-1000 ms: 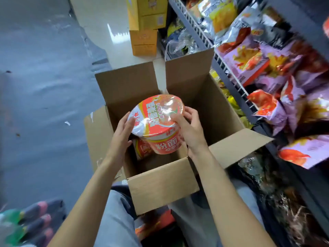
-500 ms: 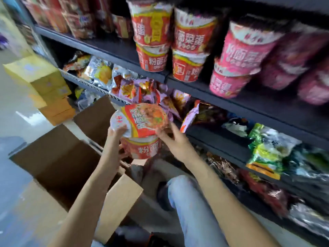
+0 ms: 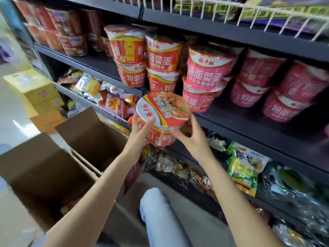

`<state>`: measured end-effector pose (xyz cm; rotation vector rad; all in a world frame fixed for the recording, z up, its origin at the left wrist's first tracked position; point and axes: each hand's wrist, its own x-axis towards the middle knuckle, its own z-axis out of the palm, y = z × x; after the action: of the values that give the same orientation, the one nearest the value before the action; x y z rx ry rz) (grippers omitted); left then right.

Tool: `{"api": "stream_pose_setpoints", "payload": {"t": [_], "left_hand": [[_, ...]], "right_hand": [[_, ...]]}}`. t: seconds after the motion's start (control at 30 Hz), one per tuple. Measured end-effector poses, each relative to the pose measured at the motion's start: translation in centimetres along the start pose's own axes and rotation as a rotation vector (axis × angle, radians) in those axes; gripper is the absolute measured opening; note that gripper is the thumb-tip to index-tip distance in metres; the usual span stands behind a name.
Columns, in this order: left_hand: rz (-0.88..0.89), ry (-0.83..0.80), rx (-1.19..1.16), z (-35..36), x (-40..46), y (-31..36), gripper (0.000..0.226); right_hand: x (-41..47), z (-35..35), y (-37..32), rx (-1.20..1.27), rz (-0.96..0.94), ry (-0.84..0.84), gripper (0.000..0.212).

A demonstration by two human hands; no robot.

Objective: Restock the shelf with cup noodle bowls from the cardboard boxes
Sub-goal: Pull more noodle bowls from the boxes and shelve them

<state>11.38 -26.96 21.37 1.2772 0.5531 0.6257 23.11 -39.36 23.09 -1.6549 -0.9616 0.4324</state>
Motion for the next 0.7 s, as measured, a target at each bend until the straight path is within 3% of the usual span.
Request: {"api": "stream_pose_setpoints", "payload": {"t": [0.13,0.23,0.33,0.43,0.53,0.7], "left_hand": [[0.172,-0.04,0.308,-5.6,2.9,0.0,0.109],[0.262,0.223,0.528,-9.7,5.6,0.6,0.106],[0.295,0.424,0.543,-14.6,9.2,1.0,0.115],[0.303,0.514,0.507,-19.9,13.7,1.8,0.116],[0.338,0.538,0.506,-24.0,19.7,3.2,0.116],[0.337,0.458,0.538,-26.6,28.6,4.9,0.107]], "right_hand": [[5.1,2.6,0.2,0.021,-0.068,-0.088,0.094],[10.1,6.8,-0.3,-0.056,-0.126,-0.138,0.101],[15.4,13.0,-0.9,-0.023,-0.158,-0.21,0.09],[20.2,19.2,-1.5,0.096,-0.099,-0.16,0.074],[25.1,24.2,-1.5,0.084,-0.14,-0.034,0.063],[32.4,29.5,-0.5,-0.094,-0.209,0.04,0.077]]}}
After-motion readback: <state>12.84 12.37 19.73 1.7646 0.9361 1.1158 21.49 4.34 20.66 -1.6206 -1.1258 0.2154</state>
